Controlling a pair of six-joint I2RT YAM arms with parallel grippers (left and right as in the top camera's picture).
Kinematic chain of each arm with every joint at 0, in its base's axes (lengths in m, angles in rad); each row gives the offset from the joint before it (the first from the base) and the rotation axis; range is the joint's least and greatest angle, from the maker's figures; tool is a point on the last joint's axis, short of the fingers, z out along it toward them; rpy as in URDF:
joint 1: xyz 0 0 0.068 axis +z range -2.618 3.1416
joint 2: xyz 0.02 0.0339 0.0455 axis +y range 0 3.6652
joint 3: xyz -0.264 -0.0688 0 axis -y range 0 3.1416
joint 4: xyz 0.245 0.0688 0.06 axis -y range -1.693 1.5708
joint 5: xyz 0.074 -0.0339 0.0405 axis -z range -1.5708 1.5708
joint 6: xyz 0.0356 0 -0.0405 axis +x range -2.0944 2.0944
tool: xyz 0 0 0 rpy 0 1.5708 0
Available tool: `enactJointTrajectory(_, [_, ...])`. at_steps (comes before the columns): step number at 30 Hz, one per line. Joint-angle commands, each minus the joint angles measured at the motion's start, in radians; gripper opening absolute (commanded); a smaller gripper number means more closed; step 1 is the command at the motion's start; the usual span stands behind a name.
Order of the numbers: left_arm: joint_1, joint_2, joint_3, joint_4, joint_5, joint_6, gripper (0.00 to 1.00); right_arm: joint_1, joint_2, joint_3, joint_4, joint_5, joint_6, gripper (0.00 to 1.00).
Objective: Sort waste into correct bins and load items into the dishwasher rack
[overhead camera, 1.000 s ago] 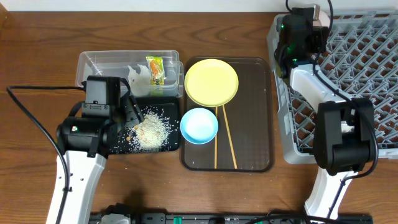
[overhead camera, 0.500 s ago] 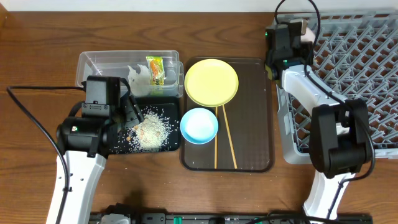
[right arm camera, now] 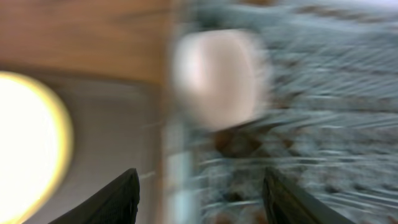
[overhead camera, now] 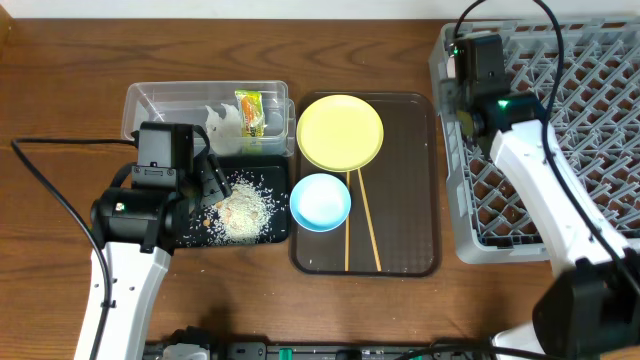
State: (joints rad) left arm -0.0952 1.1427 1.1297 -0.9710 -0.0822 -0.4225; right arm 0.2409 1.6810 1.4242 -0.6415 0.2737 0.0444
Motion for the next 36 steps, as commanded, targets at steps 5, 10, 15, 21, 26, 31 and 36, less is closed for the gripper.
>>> enactJointTrajectory(5, [0.024, 0.000, 0.006, -0.058, -0.110, -0.061, 0.76, 0.142, 0.022, -0.028, -0.138, -0.518, 0.076, 0.61])
enactJointTrajectory(10, [0.047, 0.000, 0.006, -0.069, -0.113, -0.069, 0.77, 0.253, 0.075, -0.092, -0.115, -0.514, 0.127, 0.59])
enactJointTrajectory(15, [0.047, 0.000, 0.006, -0.069, -0.113, -0.069, 0.77, 0.341, 0.166, -0.115, -0.103, -0.494, 0.191, 0.51])
enactJointTrajectory(21, [0.047, 0.000, 0.006, -0.069, -0.113, -0.069, 0.77, 0.383, 0.267, -0.115, -0.091, -0.480, 0.252, 0.20])
enactJointTrajectory(26, [0.047, 0.000, 0.005, -0.069, -0.113, -0.069, 0.77, 0.370, 0.244, -0.095, -0.078, -0.460, 0.258, 0.01])
enactJointTrajectory(31, [0.047, 0.000, 0.005, -0.069, -0.113, -0.069, 0.77, 0.295, 0.136, -0.014, -0.105, -0.332, 0.231, 0.01])
enactJointTrajectory(36, [0.047, 0.000, 0.005, -0.069, -0.113, -0.069, 0.77, 0.178, -0.005, 0.034, -0.057, -0.003, 0.210, 0.01])
